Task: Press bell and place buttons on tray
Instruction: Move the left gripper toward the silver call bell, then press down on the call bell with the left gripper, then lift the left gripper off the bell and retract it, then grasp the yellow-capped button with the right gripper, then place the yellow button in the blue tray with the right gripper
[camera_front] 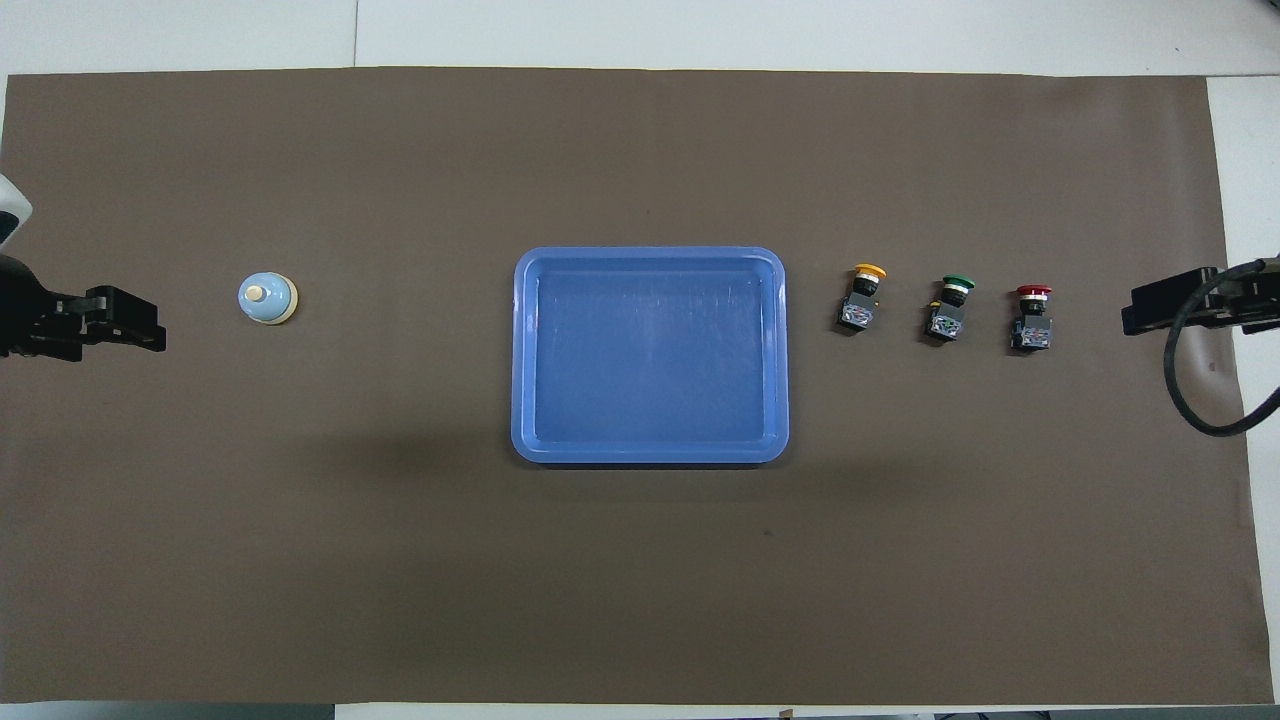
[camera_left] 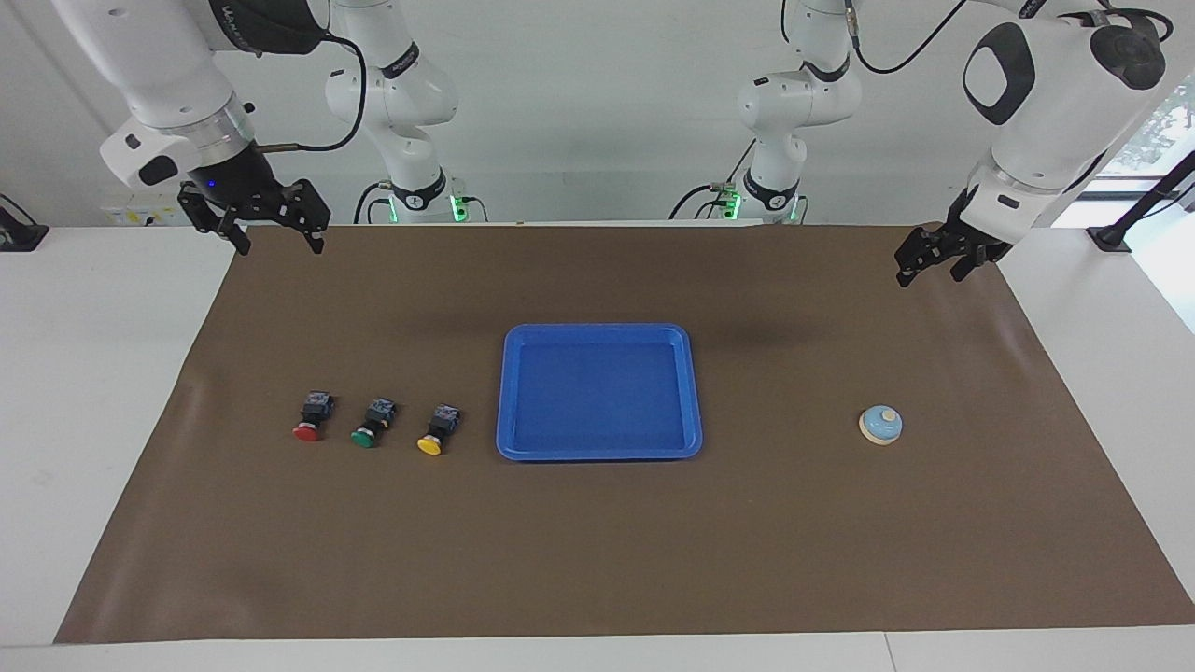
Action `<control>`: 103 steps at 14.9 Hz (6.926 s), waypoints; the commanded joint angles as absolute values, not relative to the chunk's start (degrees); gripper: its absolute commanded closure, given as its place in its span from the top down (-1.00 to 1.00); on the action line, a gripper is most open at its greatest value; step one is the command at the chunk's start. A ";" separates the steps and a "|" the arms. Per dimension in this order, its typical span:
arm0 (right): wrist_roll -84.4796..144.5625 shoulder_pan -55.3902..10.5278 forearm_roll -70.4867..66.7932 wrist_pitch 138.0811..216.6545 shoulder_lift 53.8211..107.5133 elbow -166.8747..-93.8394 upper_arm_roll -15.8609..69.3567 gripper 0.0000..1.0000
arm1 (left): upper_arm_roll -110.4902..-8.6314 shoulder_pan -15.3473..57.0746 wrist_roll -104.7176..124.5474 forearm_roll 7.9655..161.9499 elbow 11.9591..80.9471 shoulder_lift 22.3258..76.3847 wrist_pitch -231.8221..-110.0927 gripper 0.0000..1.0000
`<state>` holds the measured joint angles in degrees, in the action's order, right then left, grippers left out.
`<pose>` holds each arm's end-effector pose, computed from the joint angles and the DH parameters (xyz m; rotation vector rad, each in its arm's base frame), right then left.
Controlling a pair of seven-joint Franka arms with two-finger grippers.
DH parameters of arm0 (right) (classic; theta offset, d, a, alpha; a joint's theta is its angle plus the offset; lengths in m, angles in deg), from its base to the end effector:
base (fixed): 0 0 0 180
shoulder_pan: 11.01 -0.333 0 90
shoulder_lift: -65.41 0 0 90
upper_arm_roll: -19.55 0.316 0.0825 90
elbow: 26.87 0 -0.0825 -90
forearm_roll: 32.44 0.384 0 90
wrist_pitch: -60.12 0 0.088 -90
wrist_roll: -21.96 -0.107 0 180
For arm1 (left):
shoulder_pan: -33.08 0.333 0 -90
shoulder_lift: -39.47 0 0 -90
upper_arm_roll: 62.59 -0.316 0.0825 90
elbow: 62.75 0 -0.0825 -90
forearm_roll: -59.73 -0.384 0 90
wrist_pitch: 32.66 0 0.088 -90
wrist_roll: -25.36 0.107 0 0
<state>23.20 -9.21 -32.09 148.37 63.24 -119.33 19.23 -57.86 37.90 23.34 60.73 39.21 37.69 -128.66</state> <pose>0.5387 -0.0193 0.6224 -3.1336 0.0239 0.0555 0.5452 -0.0014 0.5516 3.1254 0.0616 -0.1146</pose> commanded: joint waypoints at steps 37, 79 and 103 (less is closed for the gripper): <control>24.15 -8.90 -32.96 147.57 62.95 -119.59 19.28 1.00 | -58.19 38.35 23.78 57.36 42.37 59.95 -159.31 -1.00; 2.88 -20.15 -32.96 186.57 74.37 -140.59 19.64 1.00 | -58.02 37.30 25.27 59.29 34.99 36.83 -122.23 1.00; -6.26 -22.08 -33.23 201.10 87.39 -139.37 19.46 0.05 | -58.28 38.09 30.19 61.49 35.08 36.39 -121.43 1.00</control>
<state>-4.07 -22.56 -32.09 200.06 86.79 -139.70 19.00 -57.62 37.86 29.72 60.75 34.20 37.71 -121.62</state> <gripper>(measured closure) 0.348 0.000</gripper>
